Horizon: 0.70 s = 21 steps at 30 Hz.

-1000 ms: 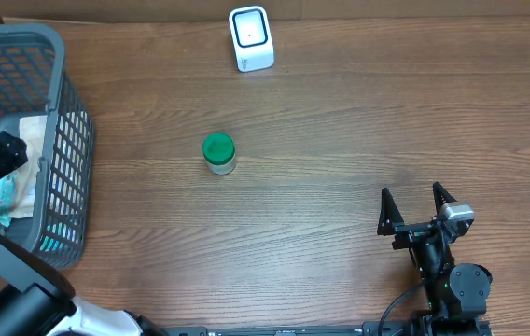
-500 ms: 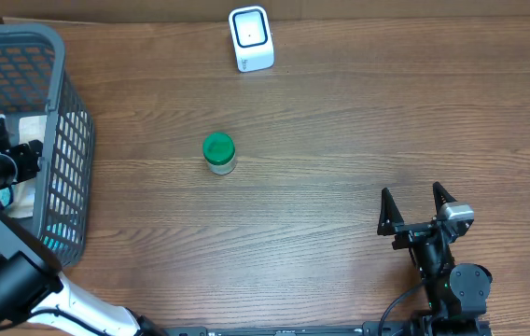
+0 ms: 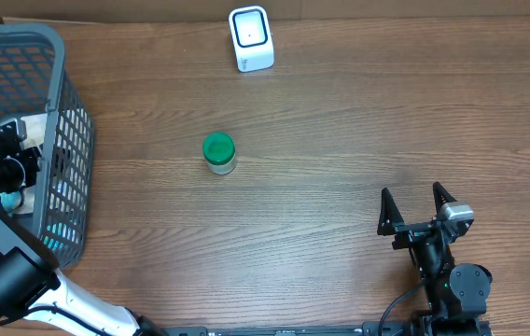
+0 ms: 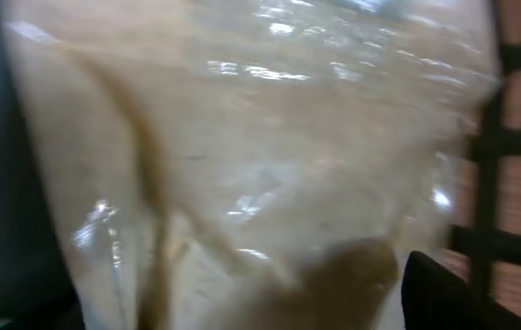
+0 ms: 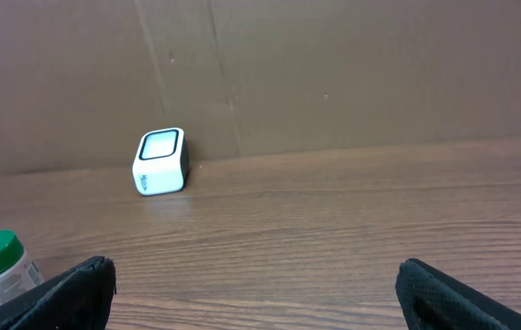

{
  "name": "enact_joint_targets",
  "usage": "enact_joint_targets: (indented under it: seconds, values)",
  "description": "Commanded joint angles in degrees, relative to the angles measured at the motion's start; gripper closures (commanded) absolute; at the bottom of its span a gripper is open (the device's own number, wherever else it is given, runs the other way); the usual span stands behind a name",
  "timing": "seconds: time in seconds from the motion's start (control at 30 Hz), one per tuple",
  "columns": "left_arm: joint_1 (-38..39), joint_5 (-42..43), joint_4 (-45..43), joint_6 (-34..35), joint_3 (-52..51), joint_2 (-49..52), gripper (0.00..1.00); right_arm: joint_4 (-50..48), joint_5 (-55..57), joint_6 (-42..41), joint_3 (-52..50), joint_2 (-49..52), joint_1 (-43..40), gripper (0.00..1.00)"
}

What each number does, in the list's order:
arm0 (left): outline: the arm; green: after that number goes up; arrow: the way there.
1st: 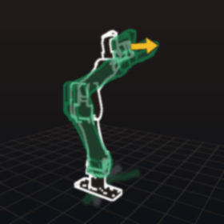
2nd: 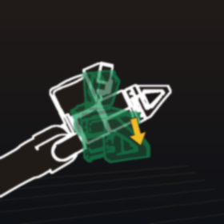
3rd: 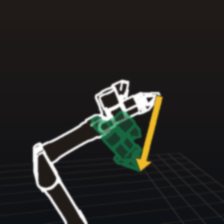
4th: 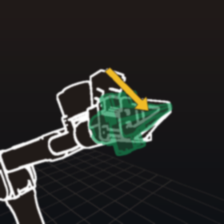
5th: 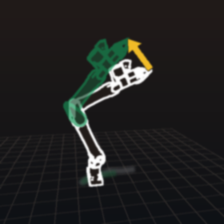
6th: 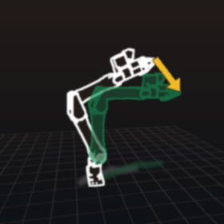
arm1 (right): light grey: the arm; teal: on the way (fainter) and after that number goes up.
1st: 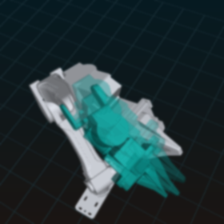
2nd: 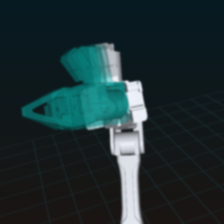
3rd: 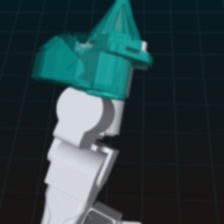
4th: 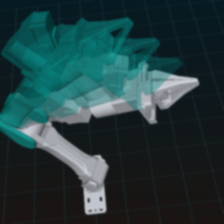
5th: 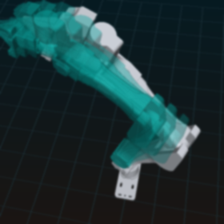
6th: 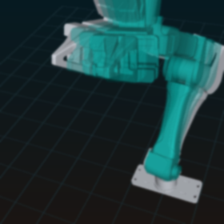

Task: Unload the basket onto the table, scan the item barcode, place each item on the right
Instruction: 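Grasp the kraft paper pouch with the left gripper inside the basket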

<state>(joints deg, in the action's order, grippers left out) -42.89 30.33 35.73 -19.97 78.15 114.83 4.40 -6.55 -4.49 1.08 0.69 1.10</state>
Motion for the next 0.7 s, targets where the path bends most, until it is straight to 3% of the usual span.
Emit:
enact_joint_targets:
  seconds: [0.0,0.07,0.1,0.17,0.47,0.67]
  values:
    - [0.28,8.09,3.61,-0.17,-0.74,2.05,0.32,-0.26,0.66,0.02,-0.63,-0.39,-0.37,0.0]
    - [0.28,7.37,4.2,-0.07,-0.74,2.05,0.5,-0.26,0.66,0.02,-0.63,-0.39,-0.37,0.0]
    - [0.26,6.12,4.33,1.18,-0.74,2.05,0.72,-0.26,0.66,0.02,-0.63,-0.39,-0.37,0.0]
    - [0.17,4.09,4.48,2.73,-0.74,2.05,0.93,-0.26,0.66,0.02,-0.63,-0.39,-0.37,0.0]
    - [0.11,2.45,5.14,4.9,0.22,2.01,0.96,-0.26,0.63,0.02,-0.63,-0.39,-0.37,0.0]
    - [0.07,2.49,12.61,8.94,8.92,1.38,0.96,-0.26,0.63,0.02,-0.63,-0.39,-0.37,0.0]
